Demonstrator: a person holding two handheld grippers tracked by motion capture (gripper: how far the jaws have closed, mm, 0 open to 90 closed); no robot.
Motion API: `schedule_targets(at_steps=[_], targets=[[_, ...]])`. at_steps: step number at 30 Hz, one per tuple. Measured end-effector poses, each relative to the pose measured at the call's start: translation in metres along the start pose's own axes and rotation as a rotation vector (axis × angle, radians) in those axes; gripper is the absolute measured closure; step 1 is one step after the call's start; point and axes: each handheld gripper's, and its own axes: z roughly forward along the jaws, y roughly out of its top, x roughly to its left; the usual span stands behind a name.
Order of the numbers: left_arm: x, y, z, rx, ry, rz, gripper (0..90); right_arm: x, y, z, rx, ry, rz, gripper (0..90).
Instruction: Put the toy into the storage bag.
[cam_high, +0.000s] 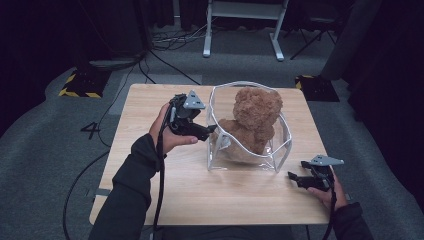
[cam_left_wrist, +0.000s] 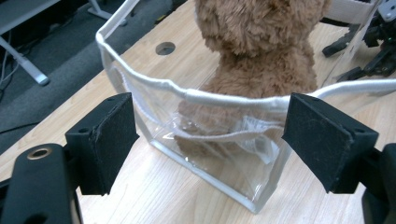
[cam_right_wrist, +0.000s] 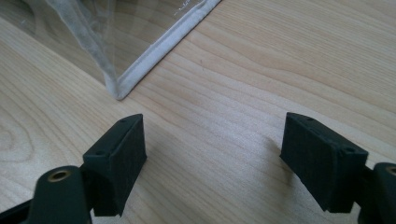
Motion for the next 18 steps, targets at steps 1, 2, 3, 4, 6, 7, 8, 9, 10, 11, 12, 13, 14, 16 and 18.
schedule_targets(at_steps=[1, 2, 3, 4, 6, 7, 8, 9, 10, 11, 12, 13, 14, 16, 18], targets=[[0.0, -0.001, -0.001, 0.0, 0.007, 0.003, 17.5, 0.0, 0.0, 0.0, 0.0, 0.0, 0.0, 22.1], [0.0, -0.003, -0.002, 0.003, 0.015, 0.012, 17.6, 0.0, 0.0, 0.0, 0.0, 0.0, 0.0, 22.1], [0.0, -0.005, -0.002, 0.001, 0.02, 0.022, 17.8, 0.0, 0.0, 0.0, 0.0, 0.0, 0.0, 22.1], [0.0, -0.007, -0.003, -0.001, 0.024, 0.026, 17.9, 0.0, 0.0, 0.0, 0.0, 0.0, 0.0, 22.1], [0.0, -0.011, -0.004, 0.005, 0.028, 0.034, 17.8, 0.0, 0.0, 0.0, 0.0, 0.0, 0.0, 22.1], [0.0, -0.012, -0.004, 0.006, 0.041, 0.035, 17.8, 0.0, 0.0, 0.0, 0.0, 0.0, 0.0, 22.1], [0.0, -0.014, -0.005, 0.007, 0.045, 0.037, 17.8, 0.0, 0.0, 0.0, 0.0, 0.0, 0.0, 22.1], [0.001, -0.016, -0.006, 0.009, 0.041, 0.036, 17.8, 0.0, 0.0, 0.0, 0.0, 0.0, 0.0, 22.1], [0.001, -0.016, -0.006, 0.009, 0.041, 0.036, 17.6, 0.0, 0.0, 0.0, 0.0, 0.0, 0.0, 22.1], [0.001, -0.02, -0.007, 0.01, 0.046, 0.03, 17.6, 0.0, 0.0, 0.0, 0.0, 0.001, 0.0, 22.1], [0.002, -0.021, -0.007, 0.011, 0.049, 0.028, 17.6, 0.0, 0.0, 0.0, 0.0, 0.0, 0.0, 22.1], [0.003, -0.023, -0.008, 0.016, 0.058, 0.027, 17.7, 0.0, 0.0, 0.0, 0.0, 0.001, 0.0, 22.1], [0.003, -0.023, -0.008, 0.016, 0.058, 0.027, 17.7, 0.0, 0.0, 0.0, 0.0, 0.0, 0.0, 22.1], [0.004, -0.026, -0.008, 0.019, 0.07, 0.02, 17.7, 0.0, 0.0, 0.0, 0.0, 0.0, 0.0, 22.1], [0.004, -0.029, -0.009, 0.026, 0.074, 0.016, 17.7, 0.0, 0.0, 0.0, 0.0, 0.001, 0.0, 22.1]])
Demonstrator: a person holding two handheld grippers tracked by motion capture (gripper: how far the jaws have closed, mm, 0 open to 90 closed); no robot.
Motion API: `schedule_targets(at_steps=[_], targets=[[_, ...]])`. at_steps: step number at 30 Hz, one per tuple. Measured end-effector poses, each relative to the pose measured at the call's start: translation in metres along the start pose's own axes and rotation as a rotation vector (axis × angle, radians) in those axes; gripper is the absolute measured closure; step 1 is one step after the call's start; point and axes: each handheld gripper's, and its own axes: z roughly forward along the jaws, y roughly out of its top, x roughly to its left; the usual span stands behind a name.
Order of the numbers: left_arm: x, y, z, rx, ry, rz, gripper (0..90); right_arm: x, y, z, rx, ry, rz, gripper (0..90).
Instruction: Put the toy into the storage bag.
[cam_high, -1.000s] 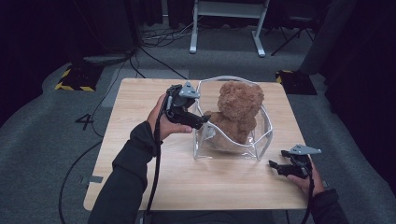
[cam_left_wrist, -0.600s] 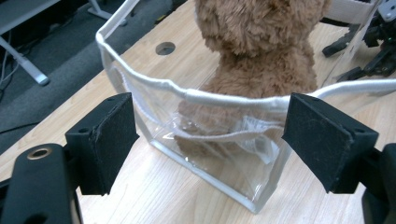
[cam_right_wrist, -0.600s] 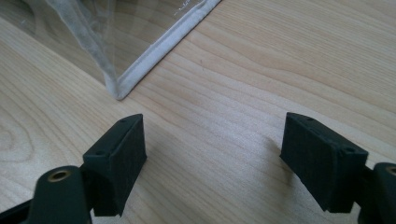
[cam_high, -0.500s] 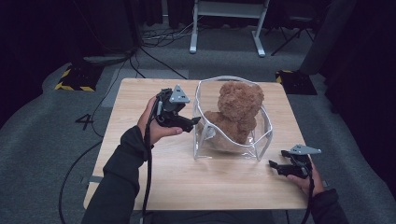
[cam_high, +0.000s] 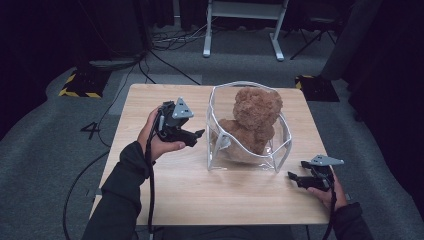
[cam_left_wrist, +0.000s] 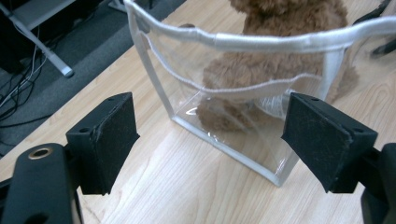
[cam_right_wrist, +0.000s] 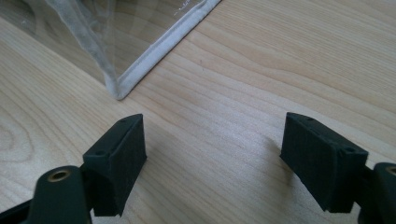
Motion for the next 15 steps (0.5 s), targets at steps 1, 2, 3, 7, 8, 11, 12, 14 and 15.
schedule_targets(at_steps=[1, 2, 3, 7, 8, 11, 12, 14, 15], targets=[[0.0, -0.002, 0.0, 0.001, 0.005, 0.001, 17.7, 0.0, 0.0, 0.0, 0.0, 0.0, 0.0, 22.1], [0.001, -0.005, 0.0, 0.011, 0.006, 0.0, 17.7, 0.0, 0.0, 0.0, 0.0, 0.0, 0.0, 22.1], [0.001, -0.007, 0.0, 0.014, 0.011, -0.001, 17.7, 0.0, 0.0, 0.0, 0.0, 0.0, 0.0, 22.1], [0.001, -0.012, 0.002, 0.026, 0.015, -0.003, 17.7, 0.0, 0.0, 0.0, 0.0, 0.0, -0.001, 22.1], [0.001, -0.015, 0.002, 0.042, 0.017, 0.001, 17.7, 0.0, 0.0, 0.0, 0.0, 0.0, 0.0, 22.1], [0.001, -0.019, 0.003, 0.049, 0.025, 0.0, 17.6, 0.0, 0.0, 0.0, 0.0, 0.0, 0.0, 22.1], [0.002, -0.021, 0.002, 0.055, 0.022, 0.003, 17.6, 0.0, 0.0, 0.0, 0.0, 0.0, 0.0, 22.1], [0.002, -0.022, 0.002, 0.058, 0.023, 0.003, 17.6, 0.0, 0.0, 0.0, 0.0, 0.0, -0.001, 22.1], [0.002, -0.024, 0.003, 0.062, 0.025, 0.001, 17.6, 0.0, 0.0, 0.0, 0.0, 0.0, 0.0, 22.1]])
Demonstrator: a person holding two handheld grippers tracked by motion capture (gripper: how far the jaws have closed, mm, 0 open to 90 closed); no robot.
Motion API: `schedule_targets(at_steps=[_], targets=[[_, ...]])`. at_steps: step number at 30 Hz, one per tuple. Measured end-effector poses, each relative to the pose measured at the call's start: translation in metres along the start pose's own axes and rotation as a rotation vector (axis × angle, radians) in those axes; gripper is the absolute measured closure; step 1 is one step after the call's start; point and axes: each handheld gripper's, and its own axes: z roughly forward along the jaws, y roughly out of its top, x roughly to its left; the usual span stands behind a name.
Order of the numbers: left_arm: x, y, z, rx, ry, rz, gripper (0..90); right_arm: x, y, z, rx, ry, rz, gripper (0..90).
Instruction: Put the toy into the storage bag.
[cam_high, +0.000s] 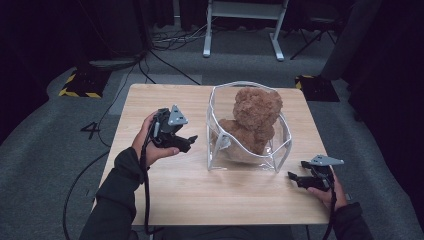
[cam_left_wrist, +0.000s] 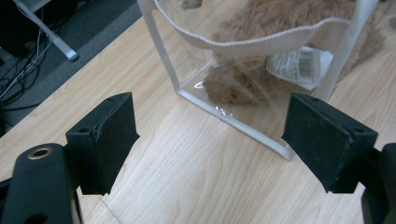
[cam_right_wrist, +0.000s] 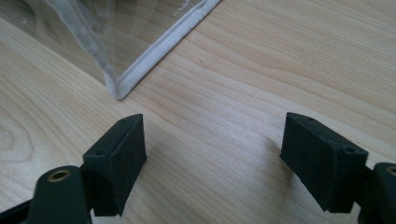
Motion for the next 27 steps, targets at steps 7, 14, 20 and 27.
schedule_targets(at_steps=[7, 14, 20, 27], targets=[[0.001, -0.013, 0.003, 0.034, 0.011, -0.005, 17.6, 0.0, 0.0, 0.0, 0.0, 0.0, 0.0, 22.1], [0.002, -0.025, 0.006, 0.074, 0.017, -0.003, 17.7, 0.0, 0.0, 0.0, 0.0, 0.0, 0.0, 22.1], [0.004, -0.036, 0.009, 0.081, 0.027, -0.02, 18.1, 0.0, 0.0, 0.0, 0.0, 0.0, 0.0, 22.1], [0.005, -0.047, 0.012, 0.111, 0.035, -0.023, 17.9, 0.0, 0.0, 0.0, 0.0, 0.0, 0.0, 22.1]])
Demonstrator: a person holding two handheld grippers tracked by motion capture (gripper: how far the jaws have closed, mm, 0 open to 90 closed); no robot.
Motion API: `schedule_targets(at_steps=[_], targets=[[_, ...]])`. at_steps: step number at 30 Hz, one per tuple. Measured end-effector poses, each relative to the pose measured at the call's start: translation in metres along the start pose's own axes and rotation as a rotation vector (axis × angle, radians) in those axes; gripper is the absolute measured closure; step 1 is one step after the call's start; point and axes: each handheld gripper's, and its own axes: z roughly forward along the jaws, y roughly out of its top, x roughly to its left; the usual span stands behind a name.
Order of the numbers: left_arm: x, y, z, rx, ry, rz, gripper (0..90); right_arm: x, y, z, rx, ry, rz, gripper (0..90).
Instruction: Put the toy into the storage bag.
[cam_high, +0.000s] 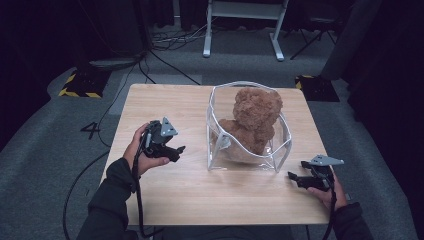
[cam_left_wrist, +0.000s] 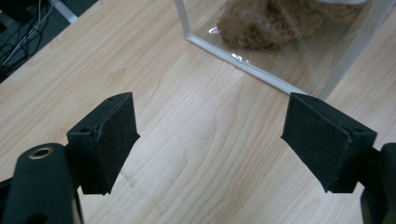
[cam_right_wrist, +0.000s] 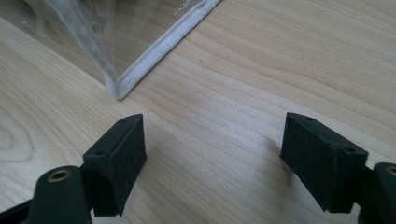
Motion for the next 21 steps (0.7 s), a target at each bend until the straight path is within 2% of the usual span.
schedule_targets(at_steps=[10, 14, 21], targets=[[0.003, -0.018, 0.007, 0.029, 0.004, -0.021, 17.8, 0.0, 0.0, 0.0, 0.0, 0.0, 0.0, 22.1], [0.003, -0.026, 0.011, 0.062, 0.027, -0.031, 18.0, 0.0, 0.0, 0.0, 0.0, 0.0, 0.0, 22.1], [0.003, -0.039, 0.016, 0.081, 0.022, -0.051, 17.9, 0.0, 0.0, 0.0, 0.0, 0.0, 0.0, 22.1]])
